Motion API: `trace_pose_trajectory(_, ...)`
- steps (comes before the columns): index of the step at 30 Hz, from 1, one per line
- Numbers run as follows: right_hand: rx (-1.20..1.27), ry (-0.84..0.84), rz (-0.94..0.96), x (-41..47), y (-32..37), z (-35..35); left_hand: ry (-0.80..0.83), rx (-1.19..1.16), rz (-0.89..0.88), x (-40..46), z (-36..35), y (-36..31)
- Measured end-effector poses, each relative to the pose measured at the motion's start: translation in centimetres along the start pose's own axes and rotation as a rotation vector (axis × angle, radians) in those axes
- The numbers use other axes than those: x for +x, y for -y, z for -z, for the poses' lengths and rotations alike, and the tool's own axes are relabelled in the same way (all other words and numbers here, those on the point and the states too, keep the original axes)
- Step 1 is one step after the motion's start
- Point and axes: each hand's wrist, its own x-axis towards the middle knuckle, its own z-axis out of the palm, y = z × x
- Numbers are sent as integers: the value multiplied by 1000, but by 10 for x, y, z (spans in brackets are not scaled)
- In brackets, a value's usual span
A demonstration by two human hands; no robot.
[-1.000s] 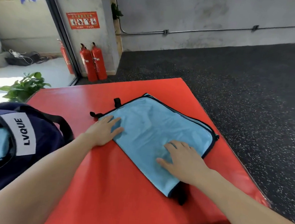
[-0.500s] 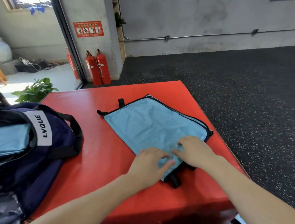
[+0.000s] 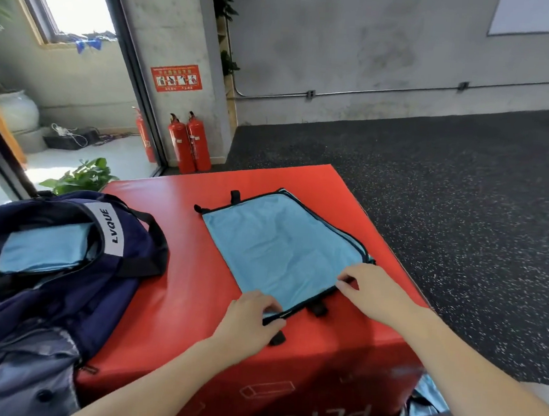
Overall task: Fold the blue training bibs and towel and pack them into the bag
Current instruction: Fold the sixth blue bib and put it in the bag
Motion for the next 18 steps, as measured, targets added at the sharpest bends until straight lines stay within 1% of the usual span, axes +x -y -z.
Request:
trace_pose_trajectory(2, -16, 6, 58, -7, 3, -1, 17, 2, -17, -16, 14, 26)
trace_pose_trajectory(4, -35, 47, 104, -11, 1, -5, 19, -6, -20, -30, 31, 49)
trace_pose_trajectory(6, -59, 100, 133, -15, 0, -12, 18, -5, -6, -42, 46, 67)
trace_pose_trajectory(8, -97, 110, 166, -18, -1, -21, 20, -4, 21, -51, 59, 78)
trace_pose_trajectory(11, -146, 87, 168, -24, 3, -29, -19, 0, 47, -59, 66, 88)
trace_pose_trajectory(16, -114, 102, 146, -31, 2, -35, -132, -30, 46, -71, 57, 87)
trace_pose_trajectory(18, -121, 104, 153, -33, 6, -32, -134, -27, 44, -75, 52, 85)
